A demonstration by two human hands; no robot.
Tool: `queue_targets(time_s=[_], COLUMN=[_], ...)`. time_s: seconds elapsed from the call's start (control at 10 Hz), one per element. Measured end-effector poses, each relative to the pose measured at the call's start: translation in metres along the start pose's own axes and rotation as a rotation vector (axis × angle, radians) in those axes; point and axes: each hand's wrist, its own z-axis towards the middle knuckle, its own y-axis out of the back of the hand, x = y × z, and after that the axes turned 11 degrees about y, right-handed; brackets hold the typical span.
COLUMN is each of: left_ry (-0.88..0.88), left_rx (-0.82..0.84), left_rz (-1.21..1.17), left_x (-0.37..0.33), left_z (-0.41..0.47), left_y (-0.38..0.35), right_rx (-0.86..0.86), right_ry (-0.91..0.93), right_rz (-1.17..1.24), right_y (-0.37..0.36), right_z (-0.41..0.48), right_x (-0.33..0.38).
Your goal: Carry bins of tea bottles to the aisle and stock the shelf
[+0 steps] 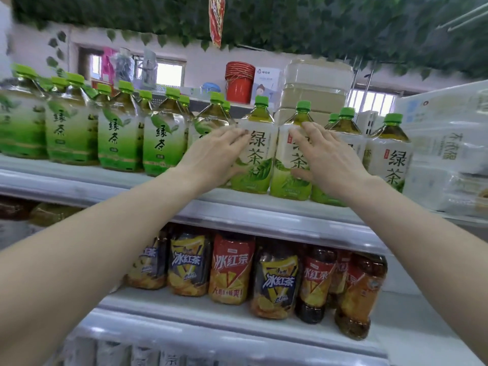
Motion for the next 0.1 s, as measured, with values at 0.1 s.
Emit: queue_targets(time_s=[0.1], left_ry=[-0.032], left_rx=[-0.008], left_rz=[0.004], left_x=[0.026], left_z=[-0.0177], left_y=[0.0207], right_rx=[-0.001], right_ry=[0.041], right_rz=[-0.059], right_y=[0.0233], right_z=[0.0015], right_x=[0.0316])
